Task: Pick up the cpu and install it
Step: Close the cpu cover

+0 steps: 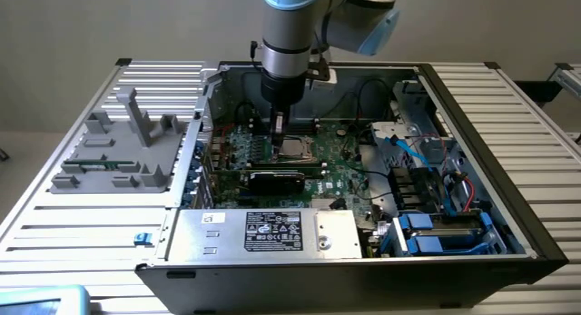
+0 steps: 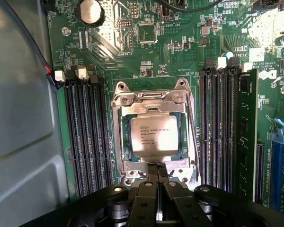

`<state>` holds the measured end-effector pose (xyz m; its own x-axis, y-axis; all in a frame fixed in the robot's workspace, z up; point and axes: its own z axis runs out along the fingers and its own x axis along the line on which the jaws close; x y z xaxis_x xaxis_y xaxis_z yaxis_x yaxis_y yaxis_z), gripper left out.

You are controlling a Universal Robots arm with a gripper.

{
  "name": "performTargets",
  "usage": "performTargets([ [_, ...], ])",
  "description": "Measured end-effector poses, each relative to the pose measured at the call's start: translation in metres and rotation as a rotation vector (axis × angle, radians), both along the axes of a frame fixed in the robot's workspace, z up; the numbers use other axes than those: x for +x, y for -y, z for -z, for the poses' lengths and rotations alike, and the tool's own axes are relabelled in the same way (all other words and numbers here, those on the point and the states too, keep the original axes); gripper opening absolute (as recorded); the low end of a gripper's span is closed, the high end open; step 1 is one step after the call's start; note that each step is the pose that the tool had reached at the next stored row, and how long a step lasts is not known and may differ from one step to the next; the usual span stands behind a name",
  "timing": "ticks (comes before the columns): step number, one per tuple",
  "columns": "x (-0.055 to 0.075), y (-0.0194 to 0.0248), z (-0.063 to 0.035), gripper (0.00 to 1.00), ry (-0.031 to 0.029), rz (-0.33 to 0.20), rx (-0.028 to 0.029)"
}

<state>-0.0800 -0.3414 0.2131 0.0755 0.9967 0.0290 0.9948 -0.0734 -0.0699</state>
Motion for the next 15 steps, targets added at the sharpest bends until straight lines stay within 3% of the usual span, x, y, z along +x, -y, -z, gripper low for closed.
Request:
performTargets([
  [15,-0.0028,0.0002,0.0070,0.11,0.0008,0.000,0.0000],
])
